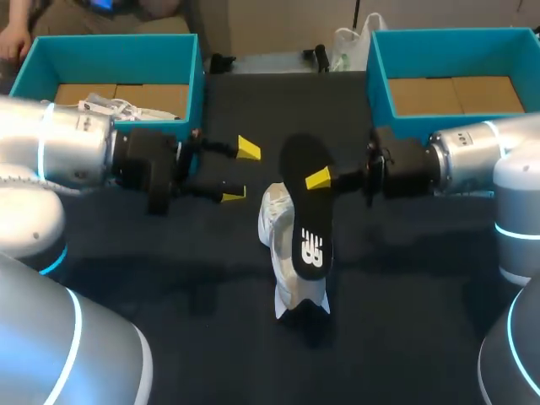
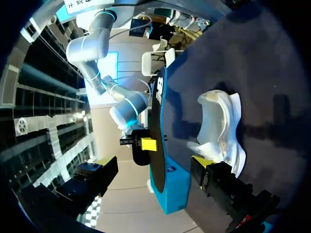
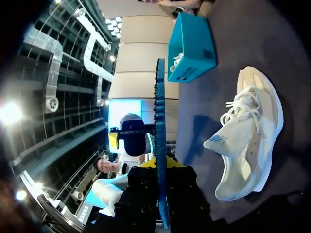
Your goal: Take the shoe out of the shoebox, open the shoe tongue, remove and reinsert the insole, then place the shoe into the shoebox
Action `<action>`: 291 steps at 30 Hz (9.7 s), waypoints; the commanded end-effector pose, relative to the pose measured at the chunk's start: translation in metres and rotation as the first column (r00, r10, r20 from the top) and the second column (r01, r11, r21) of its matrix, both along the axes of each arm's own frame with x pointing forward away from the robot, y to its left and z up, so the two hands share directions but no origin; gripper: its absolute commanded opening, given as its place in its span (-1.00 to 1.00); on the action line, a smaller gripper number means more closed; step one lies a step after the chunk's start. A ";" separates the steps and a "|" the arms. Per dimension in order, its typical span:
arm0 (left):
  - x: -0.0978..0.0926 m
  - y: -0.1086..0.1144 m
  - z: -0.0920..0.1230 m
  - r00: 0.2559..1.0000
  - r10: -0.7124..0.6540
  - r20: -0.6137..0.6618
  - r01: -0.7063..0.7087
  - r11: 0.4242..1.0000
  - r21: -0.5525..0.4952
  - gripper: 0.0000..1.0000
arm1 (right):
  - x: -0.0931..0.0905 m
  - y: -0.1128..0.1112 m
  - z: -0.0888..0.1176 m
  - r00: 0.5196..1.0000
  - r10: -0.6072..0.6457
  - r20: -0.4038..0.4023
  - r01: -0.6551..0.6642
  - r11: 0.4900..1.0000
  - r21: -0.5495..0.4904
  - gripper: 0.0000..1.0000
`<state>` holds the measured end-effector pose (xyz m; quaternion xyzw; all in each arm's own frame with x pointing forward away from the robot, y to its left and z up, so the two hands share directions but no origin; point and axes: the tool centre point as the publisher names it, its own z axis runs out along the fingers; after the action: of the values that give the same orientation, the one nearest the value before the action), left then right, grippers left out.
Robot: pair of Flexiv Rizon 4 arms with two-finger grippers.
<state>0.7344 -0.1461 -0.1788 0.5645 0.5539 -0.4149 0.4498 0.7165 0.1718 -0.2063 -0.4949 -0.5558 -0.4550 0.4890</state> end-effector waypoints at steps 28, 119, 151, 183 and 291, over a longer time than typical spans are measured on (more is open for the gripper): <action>0.020 -0.045 -0.020 0.997 0.075 0.005 -0.071 0.962 -0.264 -0.18 | -0.010 0.050 -0.006 0.999 0.023 0.036 -0.025 0.998 0.053 -1.00; 0.007 -0.029 -0.013 0.967 0.010 -0.255 -0.051 0.987 -0.154 -1.00 | -0.020 -0.058 0.020 0.457 0.399 0.795 -0.035 0.901 -0.432 1.00; -0.007 -0.012 -0.004 0.892 -0.011 -0.452 -0.069 0.985 -0.160 -1.00 | -0.001 -0.062 0.010 -0.041 0.612 0.789 0.117 0.788 -0.605 1.00; -0.093 -0.021 -0.004 0.554 -0.131 -0.822 -0.116 0.966 -0.232 -1.00 | -0.020 -0.077 -0.010 -0.210 0.743 0.636 0.092 0.663 -0.743 1.00; -0.078 -0.075 -0.119 0.546 -0.022 -0.838 -0.161 0.978 -0.131 -1.00 | -0.005 -0.044 -0.128 -0.185 0.755 0.629 0.133 0.654 -0.745 1.00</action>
<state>0.6559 -0.2181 -0.2957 0.2305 0.6790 -0.6675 0.2006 0.7119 0.1278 -0.3339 0.0542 -0.9399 -0.3014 -0.1511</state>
